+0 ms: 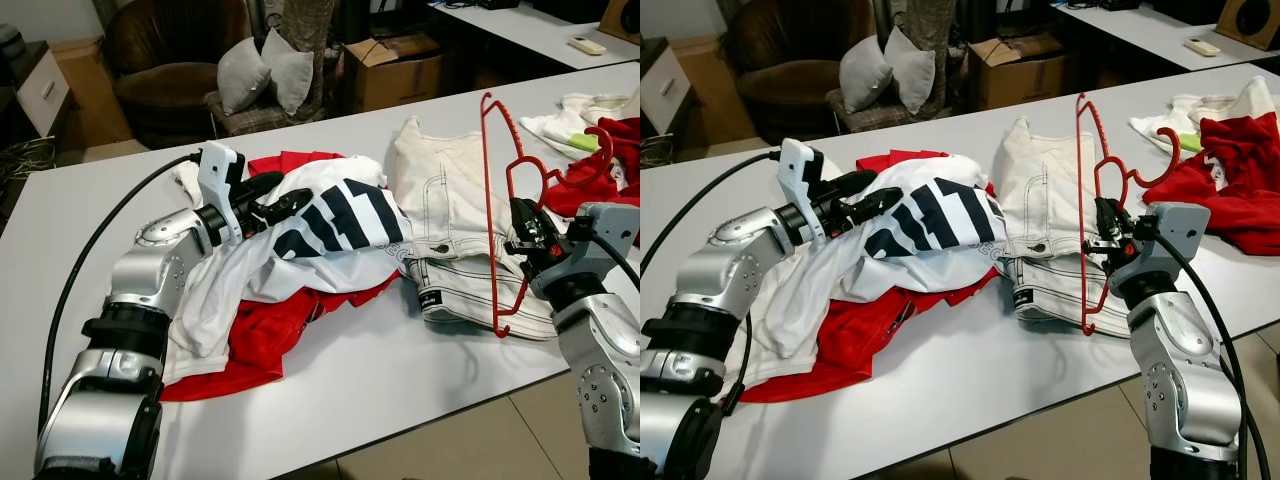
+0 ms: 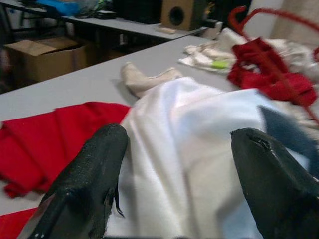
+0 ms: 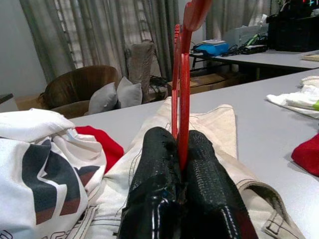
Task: Hang hanger
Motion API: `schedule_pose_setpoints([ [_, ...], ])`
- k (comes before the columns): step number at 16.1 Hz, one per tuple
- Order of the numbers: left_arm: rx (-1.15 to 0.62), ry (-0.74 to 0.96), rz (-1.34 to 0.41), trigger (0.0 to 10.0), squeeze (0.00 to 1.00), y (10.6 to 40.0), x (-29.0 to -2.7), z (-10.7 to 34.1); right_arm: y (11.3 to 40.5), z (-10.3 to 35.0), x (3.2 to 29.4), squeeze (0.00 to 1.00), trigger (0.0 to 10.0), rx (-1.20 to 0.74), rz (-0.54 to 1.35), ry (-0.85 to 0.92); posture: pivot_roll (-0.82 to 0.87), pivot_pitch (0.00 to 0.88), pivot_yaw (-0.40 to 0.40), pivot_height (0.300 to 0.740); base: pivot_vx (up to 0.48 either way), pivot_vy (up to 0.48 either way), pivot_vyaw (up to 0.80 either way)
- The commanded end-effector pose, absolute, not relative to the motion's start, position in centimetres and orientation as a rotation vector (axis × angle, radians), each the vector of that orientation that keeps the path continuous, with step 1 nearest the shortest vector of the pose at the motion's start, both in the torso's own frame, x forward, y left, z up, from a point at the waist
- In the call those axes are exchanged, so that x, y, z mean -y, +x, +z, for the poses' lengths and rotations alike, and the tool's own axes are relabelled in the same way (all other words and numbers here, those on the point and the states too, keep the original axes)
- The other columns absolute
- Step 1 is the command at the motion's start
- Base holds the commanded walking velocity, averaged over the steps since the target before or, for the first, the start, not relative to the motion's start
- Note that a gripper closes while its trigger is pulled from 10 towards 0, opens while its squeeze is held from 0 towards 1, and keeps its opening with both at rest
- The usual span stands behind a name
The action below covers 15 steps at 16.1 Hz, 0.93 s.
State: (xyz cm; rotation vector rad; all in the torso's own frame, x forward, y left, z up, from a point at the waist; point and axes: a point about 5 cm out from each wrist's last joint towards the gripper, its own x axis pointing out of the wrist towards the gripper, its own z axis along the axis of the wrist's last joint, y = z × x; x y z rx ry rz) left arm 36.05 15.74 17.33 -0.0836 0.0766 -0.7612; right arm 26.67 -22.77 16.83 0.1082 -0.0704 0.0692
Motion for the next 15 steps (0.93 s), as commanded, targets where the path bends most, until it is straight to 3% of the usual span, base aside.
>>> schedule_pose_setpoints([
  [1, -0.064, -0.038, -0.747, 10.0, 0.00, 36.5, -15.9, 17.7, 26.5, 17.0, 22.5, 0.00, 10.0, 0.078, 0.074, 0.118, -0.23, 0.000, 0.104, 0.740, 0.000, 0.000, 0.00],
  [5, -0.036, -0.028, -0.575, 10.0, 0.00, 37.8, -17.4, 17.4, 26.6, 16.9, 22.1, 0.00, 10.0, 0.077, 0.081, 0.131, -0.22, 0.000, 0.108, 0.740, 0.000, 0.000, 0.00],
  [7, -0.056, -0.057, -0.621, 10.0, 0.00, 37.7, -17.2, 17.1, 26.5, 16.9, 21.9, 0.00, 10.0, 0.076, 0.082, 0.135, -0.22, 0.000, 0.111, 0.740, 0.000, 0.000, 0.00],
  [8, -0.065, -0.059, -0.663, 2.4, 0.00, 37.6, -16.9, 16.9, 26.5, 16.8, 21.9, 0.00, 10.0, 0.075, 0.081, 0.137, -0.22, 0.000, 0.113, 0.740, 0.000, 0.000, 0.00],
  [9, -0.081, -0.072, -0.747, 0.0, 0.00, 37.2, -16.1, 16.4, 26.5, 16.7, 21.9, 0.00, 10.0, 0.074, 0.079, 0.140, -0.22, 0.000, 0.114, 0.740, 0.000, 0.000, 0.00],
  [15, -0.113, -0.050, -0.763, 0.0, 0.00, 37.1, -16.3, 15.8, 26.6, 16.6, 21.6, 0.00, 10.0, 0.063, 0.100, 0.134, -0.21, 0.000, 0.107, 0.740, 0.000, 0.000, 0.00],
])
